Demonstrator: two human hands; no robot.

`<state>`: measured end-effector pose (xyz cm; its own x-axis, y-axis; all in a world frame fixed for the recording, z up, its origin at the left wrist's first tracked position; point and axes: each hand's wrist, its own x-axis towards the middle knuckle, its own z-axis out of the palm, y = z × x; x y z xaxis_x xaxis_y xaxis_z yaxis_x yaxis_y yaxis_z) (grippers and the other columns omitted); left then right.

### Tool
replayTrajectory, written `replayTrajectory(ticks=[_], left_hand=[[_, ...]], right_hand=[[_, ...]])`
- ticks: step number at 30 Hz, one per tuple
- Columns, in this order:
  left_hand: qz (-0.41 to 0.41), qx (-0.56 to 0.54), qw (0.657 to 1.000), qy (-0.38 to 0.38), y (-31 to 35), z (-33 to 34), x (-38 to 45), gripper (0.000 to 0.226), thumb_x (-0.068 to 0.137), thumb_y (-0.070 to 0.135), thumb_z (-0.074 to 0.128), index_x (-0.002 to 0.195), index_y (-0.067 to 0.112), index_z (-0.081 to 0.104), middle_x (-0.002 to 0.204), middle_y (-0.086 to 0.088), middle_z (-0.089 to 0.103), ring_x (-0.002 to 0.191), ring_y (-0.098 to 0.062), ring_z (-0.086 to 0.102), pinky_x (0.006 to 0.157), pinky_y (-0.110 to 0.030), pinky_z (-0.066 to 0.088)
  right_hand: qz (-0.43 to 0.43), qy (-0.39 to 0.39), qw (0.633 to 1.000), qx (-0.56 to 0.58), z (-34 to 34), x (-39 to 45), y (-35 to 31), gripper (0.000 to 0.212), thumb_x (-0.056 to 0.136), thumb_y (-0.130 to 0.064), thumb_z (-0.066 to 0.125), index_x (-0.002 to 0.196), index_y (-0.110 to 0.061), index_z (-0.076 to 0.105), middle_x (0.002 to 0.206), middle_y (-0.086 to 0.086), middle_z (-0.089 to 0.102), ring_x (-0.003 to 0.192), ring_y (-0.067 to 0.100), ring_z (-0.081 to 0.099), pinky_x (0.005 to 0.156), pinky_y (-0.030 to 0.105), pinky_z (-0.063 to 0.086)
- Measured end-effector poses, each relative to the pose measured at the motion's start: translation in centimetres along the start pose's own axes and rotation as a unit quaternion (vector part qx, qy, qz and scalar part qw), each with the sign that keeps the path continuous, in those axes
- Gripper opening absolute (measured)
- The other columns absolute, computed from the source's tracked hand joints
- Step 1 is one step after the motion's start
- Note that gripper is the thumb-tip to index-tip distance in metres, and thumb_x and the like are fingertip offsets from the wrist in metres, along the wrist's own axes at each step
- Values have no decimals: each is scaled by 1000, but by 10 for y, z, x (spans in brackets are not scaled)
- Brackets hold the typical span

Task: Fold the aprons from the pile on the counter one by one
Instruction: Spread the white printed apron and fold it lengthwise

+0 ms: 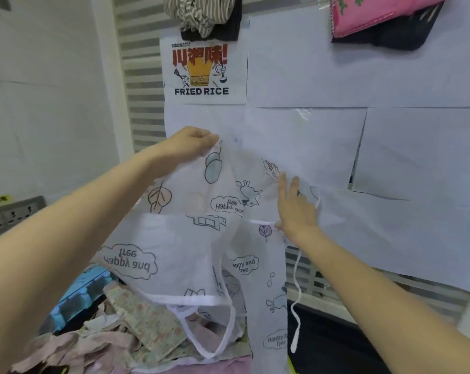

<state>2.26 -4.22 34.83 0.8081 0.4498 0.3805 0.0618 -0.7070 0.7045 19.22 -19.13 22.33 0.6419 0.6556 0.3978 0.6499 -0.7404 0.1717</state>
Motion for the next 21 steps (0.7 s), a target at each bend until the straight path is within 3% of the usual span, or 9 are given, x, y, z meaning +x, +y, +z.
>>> replayTrajectory(ticks=[4,6,8,10,12,14,16,19,21], left_hand=[[-21,-59,998,15,14,0,1,17,99,32,45,98,22,58,88,8,52,83,-5,47,86,-20,32],[-39,-65,997,32,21,-3,4,36,98,36,44,126,16,55,114,5,54,105,-11,48,95,-21,31],[-53,-90,994,34,27,-3,4,44,96,41,46,129,14,54,126,-1,56,116,-18,51,105,-30,33],[-63,-131,989,8,36,1,3,37,96,39,47,116,12,62,116,-7,65,104,-19,63,96,-33,48],[-61,-155,986,-21,46,8,3,28,98,34,46,102,14,64,93,-1,70,75,-8,69,67,-18,55],[-62,-177,982,-18,50,15,6,29,98,34,45,107,13,62,92,5,67,73,-4,66,61,-14,52],[-66,-182,981,30,44,18,12,34,97,36,48,114,8,59,101,4,64,87,-7,61,72,-16,51],[-132,-179,973,52,18,26,13,26,96,27,52,104,3,59,82,-4,62,69,-14,60,48,-16,50],[-150,-87,985,-5,8,44,13,19,97,22,48,94,8,62,80,-7,61,66,-19,58,46,-18,47]], right_hand=[[22,-4,998,64,4,-5,-10,128,74,-55,71,146,-7,-23,155,26,-9,107,31,54,74,33,48],[3,17,994,106,6,-9,-20,121,78,-53,68,147,-6,-21,156,22,-9,103,30,56,65,32,44],[-8,59,991,117,2,-7,-23,108,86,-40,65,147,-4,-17,157,20,-9,105,31,55,62,31,40],[10,105,987,125,-9,1,-17,100,89,-28,63,148,-1,-13,157,20,-4,103,32,57,62,32,39],[22,135,980,146,-21,9,-7,85,91,-16,58,150,-3,-1,154,20,16,97,33,59,62,32,37],[69,160,958,227,-33,15,5,49,93,-5,43,141,-6,33,133,18,49,97,34,58,65,32,35],[164,186,880,405,-49,22,21,27,96,-6,34,110,-3,58,107,16,61,94,34,59,67,33,38],[177,227,705,648,-86,27,53,26,93,2,34,76,-9,50,74,2,46,77,35,65,68,45,56],[128,297,684,654,-120,21,72,35,91,5,34,67,-18,43,68,-4,40,68,28,66,63,38,59]])
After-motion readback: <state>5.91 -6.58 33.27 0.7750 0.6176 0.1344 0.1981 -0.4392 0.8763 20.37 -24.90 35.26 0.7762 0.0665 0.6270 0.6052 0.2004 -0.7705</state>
